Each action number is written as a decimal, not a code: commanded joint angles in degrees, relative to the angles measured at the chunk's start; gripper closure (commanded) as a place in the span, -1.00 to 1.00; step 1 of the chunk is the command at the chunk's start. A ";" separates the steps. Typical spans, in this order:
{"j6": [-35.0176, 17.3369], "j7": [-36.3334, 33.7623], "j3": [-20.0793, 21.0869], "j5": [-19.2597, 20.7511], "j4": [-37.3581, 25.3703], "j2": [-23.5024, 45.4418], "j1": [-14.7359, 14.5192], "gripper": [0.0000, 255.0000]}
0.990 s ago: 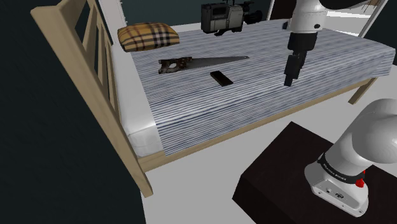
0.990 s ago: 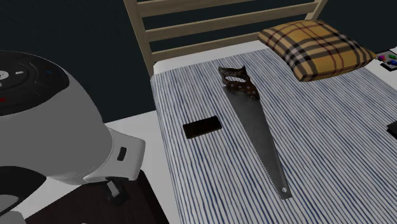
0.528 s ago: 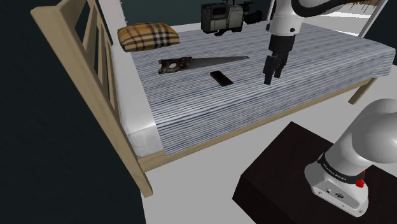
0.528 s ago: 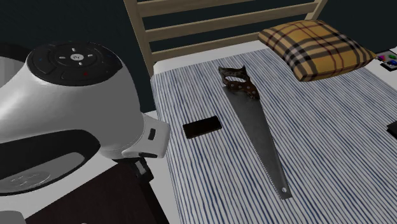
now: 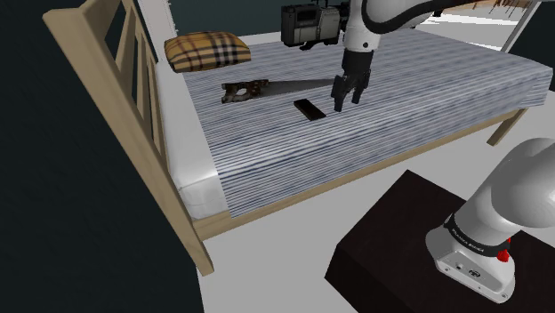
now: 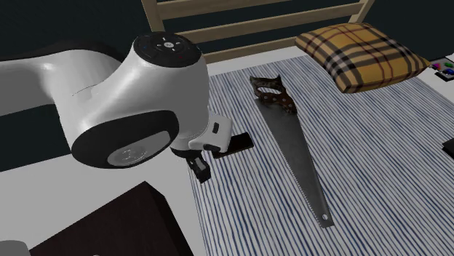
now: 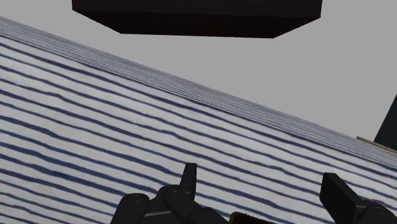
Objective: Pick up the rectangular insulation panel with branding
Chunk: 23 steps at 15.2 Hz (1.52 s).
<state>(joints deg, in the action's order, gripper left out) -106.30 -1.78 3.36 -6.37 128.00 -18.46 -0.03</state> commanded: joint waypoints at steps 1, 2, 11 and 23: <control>-2.79 -1.94 0.76 0.28 -2.70 4.30 0.02 -1.00; -3.72 -2.73 0.95 0.57 -4.24 6.24 0.10 -1.00; -9.24 -8.99 1.64 3.75 -17.98 21.48 0.36 -1.00; -14.00 -8.87 1.66 3.78 -14.68 22.94 0.31 1.00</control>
<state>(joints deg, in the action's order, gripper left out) -120.27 -10.65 5.02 -2.60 113.30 4.45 0.27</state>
